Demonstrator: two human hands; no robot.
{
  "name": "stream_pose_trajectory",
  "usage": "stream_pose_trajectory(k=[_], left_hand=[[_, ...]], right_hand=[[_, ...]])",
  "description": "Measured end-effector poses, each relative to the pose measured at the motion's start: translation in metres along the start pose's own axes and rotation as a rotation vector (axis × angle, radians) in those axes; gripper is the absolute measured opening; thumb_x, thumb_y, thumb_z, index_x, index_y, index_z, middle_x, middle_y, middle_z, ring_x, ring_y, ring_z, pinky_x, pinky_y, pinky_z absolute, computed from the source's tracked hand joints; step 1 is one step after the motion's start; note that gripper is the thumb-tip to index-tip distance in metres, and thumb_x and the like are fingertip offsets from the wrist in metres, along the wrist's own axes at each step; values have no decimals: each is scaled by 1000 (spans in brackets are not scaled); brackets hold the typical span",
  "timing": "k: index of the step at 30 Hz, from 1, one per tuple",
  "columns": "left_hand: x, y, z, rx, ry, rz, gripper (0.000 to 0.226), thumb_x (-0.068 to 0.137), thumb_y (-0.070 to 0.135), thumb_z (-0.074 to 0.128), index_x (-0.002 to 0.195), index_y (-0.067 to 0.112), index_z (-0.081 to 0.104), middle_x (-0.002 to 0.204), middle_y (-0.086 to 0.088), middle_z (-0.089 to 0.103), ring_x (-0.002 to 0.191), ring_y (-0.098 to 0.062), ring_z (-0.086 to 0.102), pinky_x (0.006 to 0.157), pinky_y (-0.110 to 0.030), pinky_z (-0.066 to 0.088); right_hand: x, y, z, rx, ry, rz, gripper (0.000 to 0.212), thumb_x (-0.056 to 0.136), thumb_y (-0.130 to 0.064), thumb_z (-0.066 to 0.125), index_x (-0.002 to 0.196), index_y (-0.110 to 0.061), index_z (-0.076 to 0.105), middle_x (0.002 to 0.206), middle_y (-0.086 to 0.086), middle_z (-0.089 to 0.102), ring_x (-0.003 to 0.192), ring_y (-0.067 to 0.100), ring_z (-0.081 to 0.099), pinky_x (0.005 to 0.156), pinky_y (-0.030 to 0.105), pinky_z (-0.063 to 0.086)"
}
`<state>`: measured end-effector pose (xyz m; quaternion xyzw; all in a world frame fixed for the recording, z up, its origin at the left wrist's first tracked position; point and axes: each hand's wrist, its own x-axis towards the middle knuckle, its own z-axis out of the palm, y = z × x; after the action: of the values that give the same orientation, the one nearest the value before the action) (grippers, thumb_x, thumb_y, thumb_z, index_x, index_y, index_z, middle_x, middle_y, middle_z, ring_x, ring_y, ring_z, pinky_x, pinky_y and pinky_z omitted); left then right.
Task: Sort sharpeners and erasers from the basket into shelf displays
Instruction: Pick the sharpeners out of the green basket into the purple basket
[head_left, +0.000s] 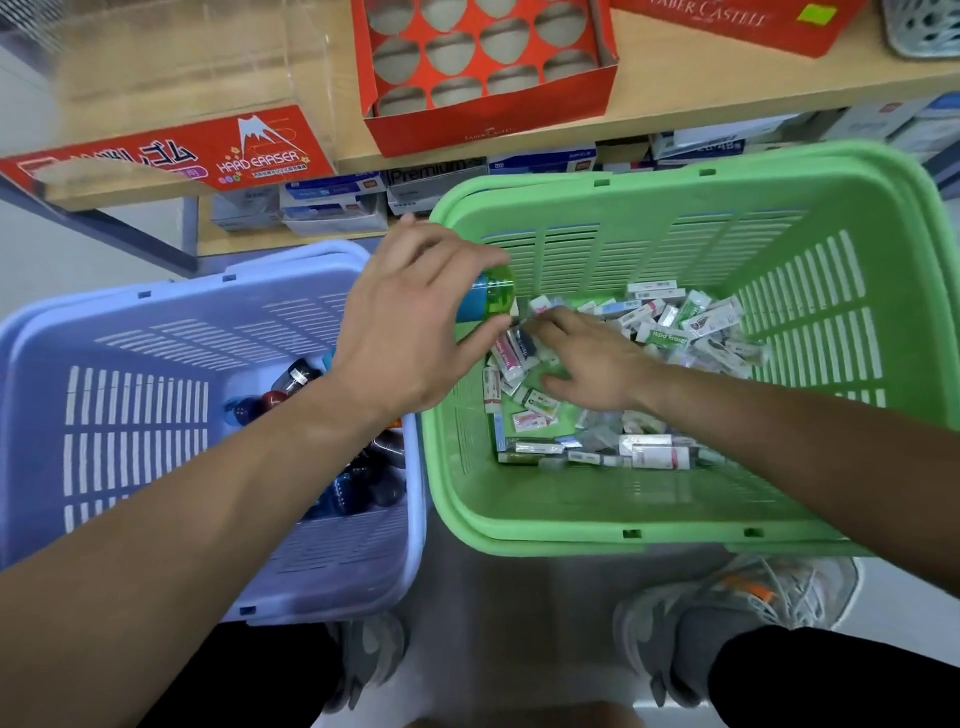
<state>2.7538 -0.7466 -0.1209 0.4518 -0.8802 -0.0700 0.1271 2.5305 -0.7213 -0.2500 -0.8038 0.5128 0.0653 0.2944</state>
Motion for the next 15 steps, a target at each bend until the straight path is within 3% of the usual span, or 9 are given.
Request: stream_pose_trajectory(k=[2, 6, 10, 12, 15], left_hand=[[-4, 0, -1, 30, 60, -40, 46, 91, 44, 67, 128, 17, 60, 120, -3, 66, 123, -26, 49, 114, -32, 27], [-7, 2, 3, -136, 39, -282, 50, 91, 42, 69, 134, 20, 54, 129, -3, 59, 124, -21, 46, 98, -16, 26], [-7, 2, 4, -185, 53, -307, 51, 89, 42, 70, 133, 19, 56, 127, -3, 59, 123, -21, 48, 99, -20, 30], [-7, 1, 4, -168, 47, -287, 50, 89, 43, 68, 131, 19, 57, 126, -3, 60, 123, -22, 48, 100, -22, 30], [-6, 1, 4, -157, 31, -273, 49, 89, 41, 70, 131, 19, 58, 126, -4, 61, 125, -22, 46, 103, -23, 28]], right_hand=[[17, -5, 10, 11, 10, 33, 86, 93, -50, 55, 159, -11, 17, 162, 14, 24, 146, 33, 29, 120, 46, 27], [31, -7, 26, -70, 23, 79, 101, 88, -61, 54, 160, -15, 1, 168, 7, 10, 152, 31, 11, 122, 51, 15], [33, -4, 24, -9, -29, 111, 108, 83, -68, 56, 160, -22, -3, 166, -2, 11, 150, 29, 4, 121, 58, 22], [20, -5, 23, 0, -85, 57, 103, 84, -68, 55, 161, -25, 2, 166, -5, 12, 149, 28, 5, 118, 58, 25], [-8, -6, 29, -47, -193, -46, 89, 88, -65, 51, 160, -29, 12, 165, -8, 17, 142, 23, 21, 117, 47, 30]])
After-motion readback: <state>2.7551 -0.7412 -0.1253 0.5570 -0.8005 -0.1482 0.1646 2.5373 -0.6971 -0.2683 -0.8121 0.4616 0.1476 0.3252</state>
